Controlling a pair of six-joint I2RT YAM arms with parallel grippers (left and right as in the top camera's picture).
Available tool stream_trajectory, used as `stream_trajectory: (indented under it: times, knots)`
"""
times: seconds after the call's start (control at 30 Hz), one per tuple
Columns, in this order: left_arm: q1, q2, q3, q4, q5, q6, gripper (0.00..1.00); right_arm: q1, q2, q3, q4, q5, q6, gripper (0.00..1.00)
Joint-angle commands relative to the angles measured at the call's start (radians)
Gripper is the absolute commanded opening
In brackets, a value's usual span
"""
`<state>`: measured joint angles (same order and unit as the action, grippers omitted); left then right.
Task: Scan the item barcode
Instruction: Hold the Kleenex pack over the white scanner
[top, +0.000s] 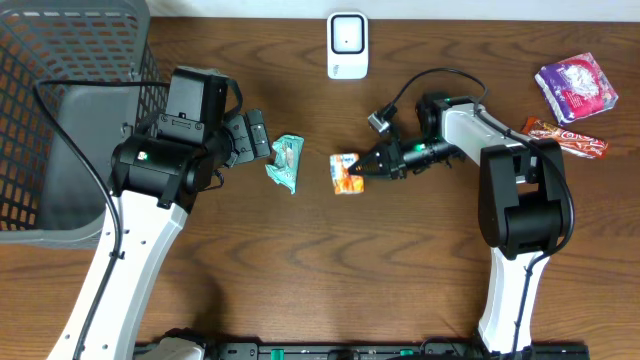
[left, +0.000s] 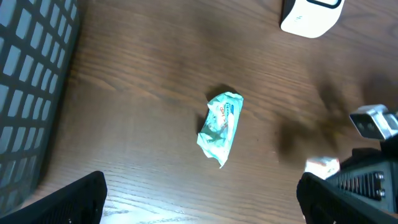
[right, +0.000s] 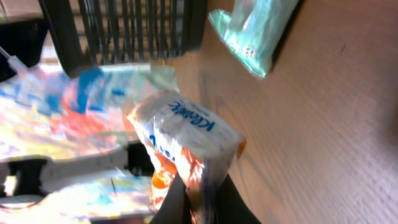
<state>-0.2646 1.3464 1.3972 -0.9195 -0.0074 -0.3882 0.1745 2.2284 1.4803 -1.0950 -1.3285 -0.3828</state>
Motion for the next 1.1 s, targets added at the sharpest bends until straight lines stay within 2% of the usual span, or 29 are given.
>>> stream_trajectory:
  times: [0.0,0.07,0.17,0.27,0.33,0.47,0.77,0.9,1.07]
  knots:
    - [0.000,0.000,0.000,-0.003,-0.020,0.009,0.98,0.005,0.016,-0.003,-0.080,0.060,-0.282,0.01]
    - [0.000,0.000,0.000,-0.003,-0.020,0.009,0.98,0.008,0.016,-0.003,-0.132,0.084,-0.339,0.01]
    - [0.000,0.000,0.000,-0.003,-0.020,0.009,0.98,0.007,0.012,0.003,-0.142,0.103,-0.305,0.01]
    - [0.000,0.000,0.000,-0.003,-0.020,0.009,0.98,0.002,0.010,0.035,-0.119,0.110,-0.182,0.01]
    - [0.000,0.000,0.000,-0.003,-0.020,0.009,0.98,0.002,0.008,0.100,-0.093,0.192,-0.008,0.01]
    - [0.000,0.000,0.000,-0.003,-0.020,0.009,0.98,0.013,0.006,0.250,-0.081,0.571,0.314,0.01]
    - [0.000,0.000,0.000,-0.003,-0.020,0.009,0.98,0.090,-0.009,0.565,-0.140,1.223,0.656,0.01]
    - [0.000,0.000,0.000,-0.003,-0.020,0.009,0.98,0.138,-0.009,0.636,-0.100,1.507,0.686,0.01]
    - [0.000,0.000,0.000,-0.003,-0.020,0.009,0.98,0.203,-0.007,0.637,0.064,1.770,0.653,0.01]
